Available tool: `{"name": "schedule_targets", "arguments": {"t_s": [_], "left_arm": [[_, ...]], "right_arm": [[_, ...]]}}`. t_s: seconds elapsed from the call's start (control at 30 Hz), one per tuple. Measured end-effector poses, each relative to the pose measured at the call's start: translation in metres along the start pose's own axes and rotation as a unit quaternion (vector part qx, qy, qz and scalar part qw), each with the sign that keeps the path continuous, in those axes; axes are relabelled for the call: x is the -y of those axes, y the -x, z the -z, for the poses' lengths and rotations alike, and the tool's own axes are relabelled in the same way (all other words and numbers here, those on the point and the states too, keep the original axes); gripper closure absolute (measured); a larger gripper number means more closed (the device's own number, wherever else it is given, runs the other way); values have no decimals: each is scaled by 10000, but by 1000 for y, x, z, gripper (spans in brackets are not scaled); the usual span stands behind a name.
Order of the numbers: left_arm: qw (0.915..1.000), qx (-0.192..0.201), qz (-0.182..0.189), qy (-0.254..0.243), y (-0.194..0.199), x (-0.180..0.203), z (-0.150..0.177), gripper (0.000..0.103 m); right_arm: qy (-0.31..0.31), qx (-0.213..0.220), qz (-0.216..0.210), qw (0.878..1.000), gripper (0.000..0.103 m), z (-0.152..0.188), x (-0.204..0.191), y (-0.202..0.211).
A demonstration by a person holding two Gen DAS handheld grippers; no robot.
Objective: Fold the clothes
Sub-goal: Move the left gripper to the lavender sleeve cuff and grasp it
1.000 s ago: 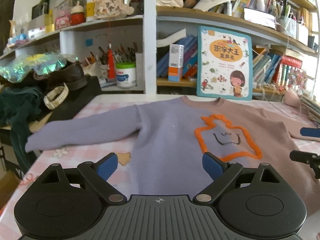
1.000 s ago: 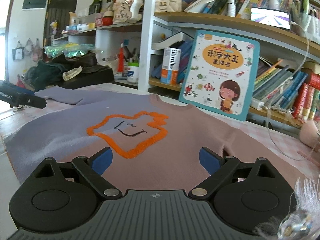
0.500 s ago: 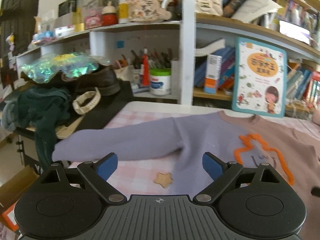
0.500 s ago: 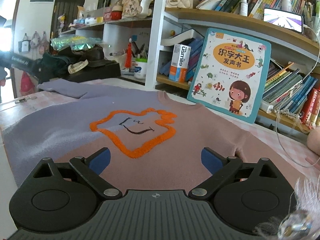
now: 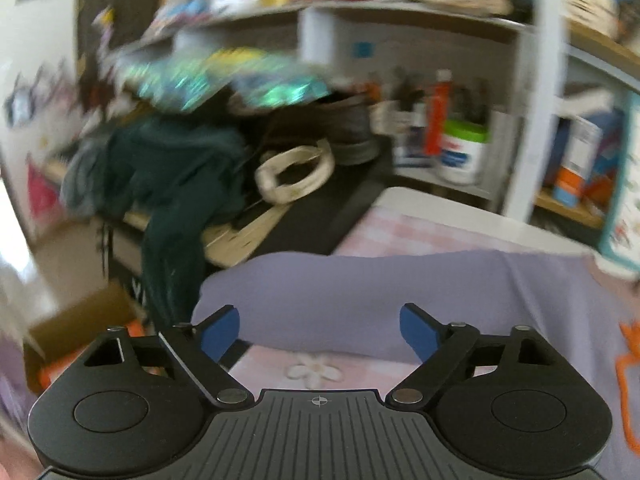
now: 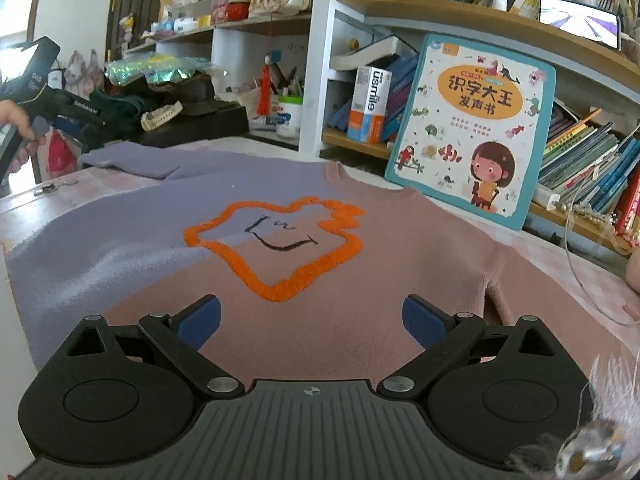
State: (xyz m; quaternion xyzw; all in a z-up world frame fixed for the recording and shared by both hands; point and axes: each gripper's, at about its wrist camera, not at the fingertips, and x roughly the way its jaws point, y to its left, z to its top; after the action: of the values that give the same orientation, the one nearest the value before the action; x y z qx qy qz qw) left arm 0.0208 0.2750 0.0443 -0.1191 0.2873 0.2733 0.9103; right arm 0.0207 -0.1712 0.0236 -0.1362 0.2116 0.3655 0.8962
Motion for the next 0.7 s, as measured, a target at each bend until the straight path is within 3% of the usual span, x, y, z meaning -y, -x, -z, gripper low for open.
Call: {"name": "schedule_targets", "arguments": {"t_s": [0.13,0.23,0.27,0.33,0.53,0.7], "left_arm": [[9954,-271,-119,912,-23,-35,-3,19],[9870,-501,-92,1526,-38,-56,0,29],[9839,-560,-96,1695,-43,-61,2,37],[9759,-663,-105,2077,-52,-70,7,41],[9539,-650,104,2930,-68,-82,16,44],[9374,-531,151,3439,-77,-89,23,60]], "right_arm": [[-9,-68,-5,10000,5,0,1,-2],[-2,-148,-42,9999,5,0,1,-5],[2,-179,-56,9998,5,0,1,-6],[0,-240,-74,9997,5,0,1,-8],[-64,-280,-32,9996,5,0,3,-10],[-75,-357,-16,9993,5,0,4,-11]]}}
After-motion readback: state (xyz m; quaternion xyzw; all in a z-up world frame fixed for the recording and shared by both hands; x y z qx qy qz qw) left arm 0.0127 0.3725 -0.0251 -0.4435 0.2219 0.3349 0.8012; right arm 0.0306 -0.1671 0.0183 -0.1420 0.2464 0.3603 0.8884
